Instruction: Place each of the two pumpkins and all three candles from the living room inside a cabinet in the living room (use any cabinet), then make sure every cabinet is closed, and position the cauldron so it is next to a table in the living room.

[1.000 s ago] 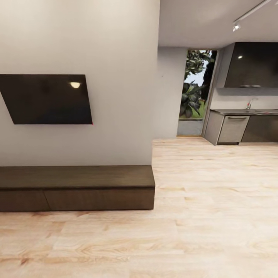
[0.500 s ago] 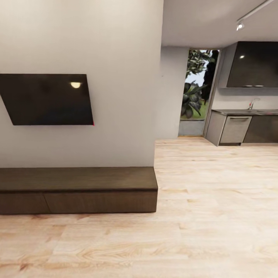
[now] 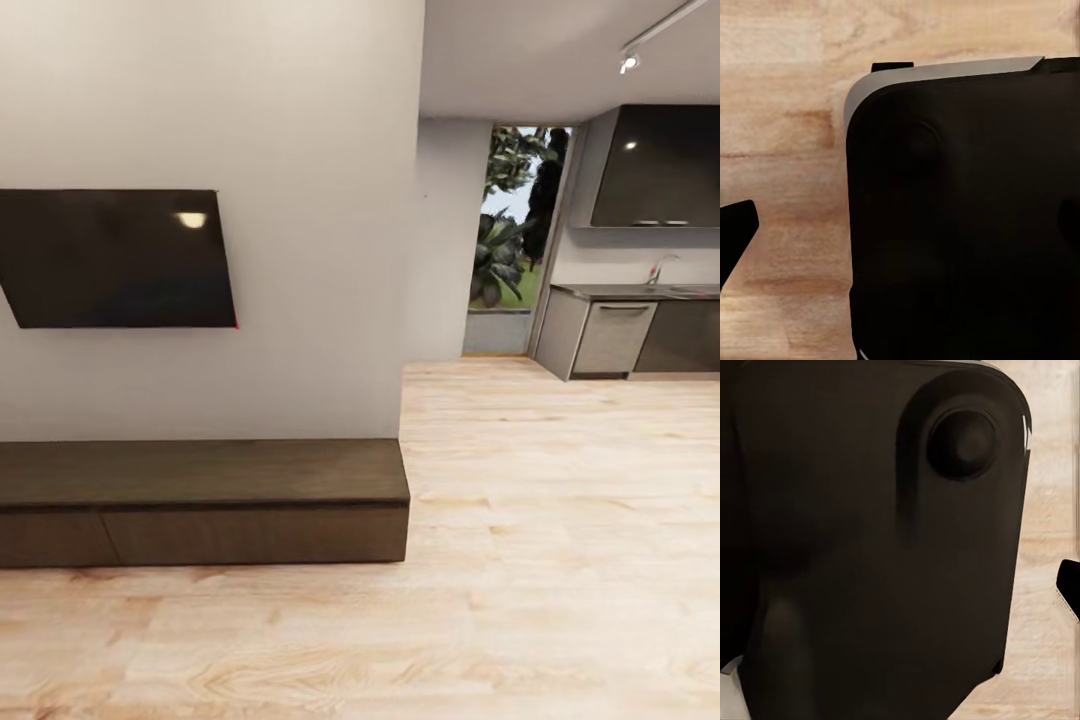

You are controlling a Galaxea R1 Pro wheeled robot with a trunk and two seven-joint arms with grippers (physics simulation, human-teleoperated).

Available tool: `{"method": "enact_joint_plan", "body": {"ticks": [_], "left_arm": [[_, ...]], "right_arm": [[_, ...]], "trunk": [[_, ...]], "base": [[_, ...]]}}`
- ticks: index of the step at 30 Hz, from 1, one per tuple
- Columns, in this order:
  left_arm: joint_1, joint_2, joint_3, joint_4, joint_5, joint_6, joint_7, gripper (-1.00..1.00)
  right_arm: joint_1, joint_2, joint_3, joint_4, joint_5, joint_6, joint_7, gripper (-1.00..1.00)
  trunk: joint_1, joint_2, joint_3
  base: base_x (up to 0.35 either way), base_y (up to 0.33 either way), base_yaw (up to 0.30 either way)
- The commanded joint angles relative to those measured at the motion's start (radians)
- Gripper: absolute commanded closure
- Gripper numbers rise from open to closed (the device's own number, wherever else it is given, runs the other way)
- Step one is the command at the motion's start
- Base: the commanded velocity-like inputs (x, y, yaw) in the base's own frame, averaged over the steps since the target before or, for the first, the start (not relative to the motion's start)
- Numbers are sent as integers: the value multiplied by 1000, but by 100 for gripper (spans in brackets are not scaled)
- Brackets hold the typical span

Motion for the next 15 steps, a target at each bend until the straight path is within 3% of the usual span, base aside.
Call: {"method": "enact_joint_plan", "body": {"ticks": [1, 11, 15], "left_arm": [[-1, 0, -1, 1, -1, -4, 0, -100], [-1, 0, -1, 1, -2, -4, 0, -100], [-1, 0, -1, 1, -2, -4, 0, -100]], "right_arm": [[0, 0, 0, 1, 0, -4, 1, -100], [-1, 0, -2, 1, 2, -4, 1, -100], [0, 0, -2, 1, 2, -4, 1, -100]], "trunk": [[0, 0, -1], [0, 0, -1], [0, 0, -1]], "base": [[254, -59, 0], [305, -13, 0], [171, -1, 0]]}}
